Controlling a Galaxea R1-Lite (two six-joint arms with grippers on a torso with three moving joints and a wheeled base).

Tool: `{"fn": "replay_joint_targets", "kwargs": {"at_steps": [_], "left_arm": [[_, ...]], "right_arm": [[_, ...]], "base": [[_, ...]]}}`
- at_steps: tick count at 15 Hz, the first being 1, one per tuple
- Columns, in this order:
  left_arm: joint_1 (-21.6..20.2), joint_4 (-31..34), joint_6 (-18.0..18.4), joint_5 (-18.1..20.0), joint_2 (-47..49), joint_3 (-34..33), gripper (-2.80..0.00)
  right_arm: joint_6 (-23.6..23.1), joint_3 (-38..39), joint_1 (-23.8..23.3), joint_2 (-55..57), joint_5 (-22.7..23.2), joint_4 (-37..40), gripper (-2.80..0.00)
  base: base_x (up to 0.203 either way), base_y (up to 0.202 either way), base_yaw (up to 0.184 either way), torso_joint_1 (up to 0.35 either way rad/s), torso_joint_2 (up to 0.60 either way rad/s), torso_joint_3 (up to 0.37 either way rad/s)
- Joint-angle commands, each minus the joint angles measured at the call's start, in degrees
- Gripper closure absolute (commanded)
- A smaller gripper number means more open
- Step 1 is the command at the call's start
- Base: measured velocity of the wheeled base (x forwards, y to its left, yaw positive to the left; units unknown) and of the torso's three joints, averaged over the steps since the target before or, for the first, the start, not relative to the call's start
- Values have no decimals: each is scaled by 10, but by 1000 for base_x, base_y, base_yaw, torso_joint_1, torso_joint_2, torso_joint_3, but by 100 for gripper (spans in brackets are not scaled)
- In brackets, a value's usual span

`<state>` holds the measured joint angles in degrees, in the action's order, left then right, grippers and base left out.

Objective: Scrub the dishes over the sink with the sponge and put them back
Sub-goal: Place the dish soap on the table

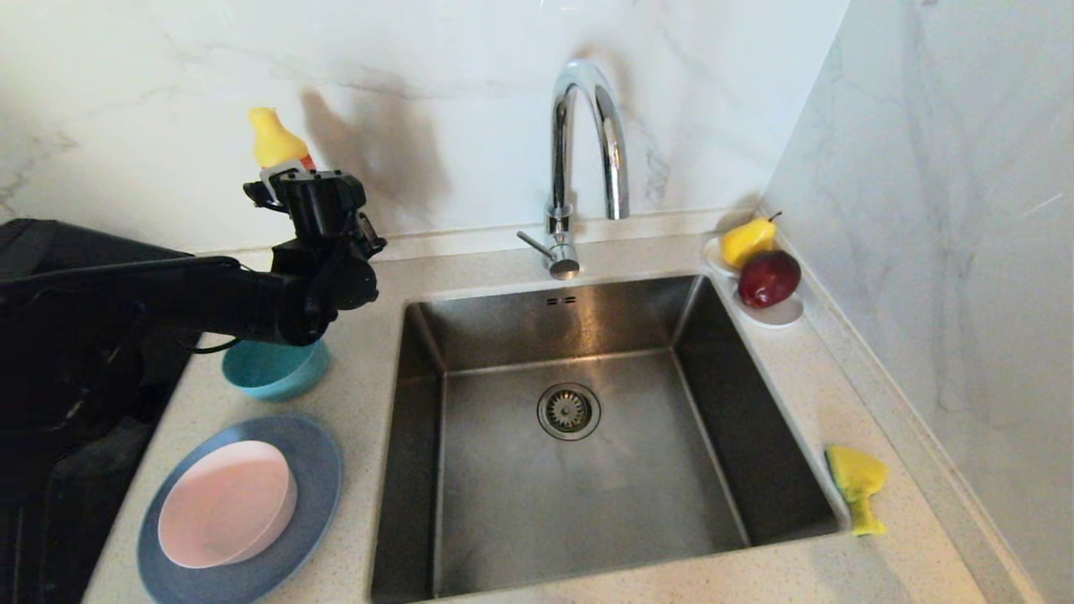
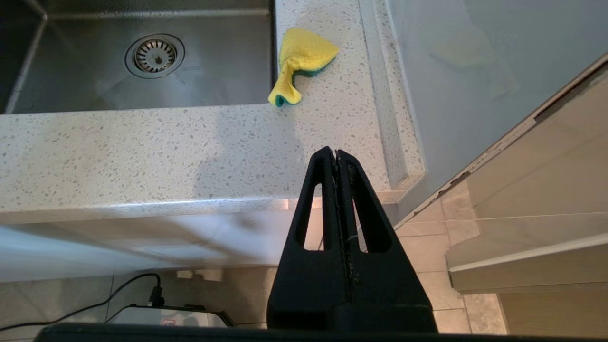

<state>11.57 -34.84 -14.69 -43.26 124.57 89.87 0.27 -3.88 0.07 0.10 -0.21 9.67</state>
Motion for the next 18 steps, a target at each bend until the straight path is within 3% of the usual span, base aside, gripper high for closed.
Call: {"fn": "replay_joint_targets", "kwargs": {"at_steps": [1,5,11,18], "left_arm": [[-3,-4,2,-2,34,27,0],[-14,-24,28,-3,91,87,0],[-16,-155,106,-25,131,95,0],[-16,-169,108,-27,133,95,0]], "right_arm": [[0,0,0,0,0,1,0],[0,0,0,0,0,0,0],[0,0,0,0,0,1,0],[0,0,0,0,0,1,0]], "base": [[0,0,0,0,0,0],[0,0,0,0,0,0],[0,0,0,0,0,0],[0,0,0,0,0,0]]}}
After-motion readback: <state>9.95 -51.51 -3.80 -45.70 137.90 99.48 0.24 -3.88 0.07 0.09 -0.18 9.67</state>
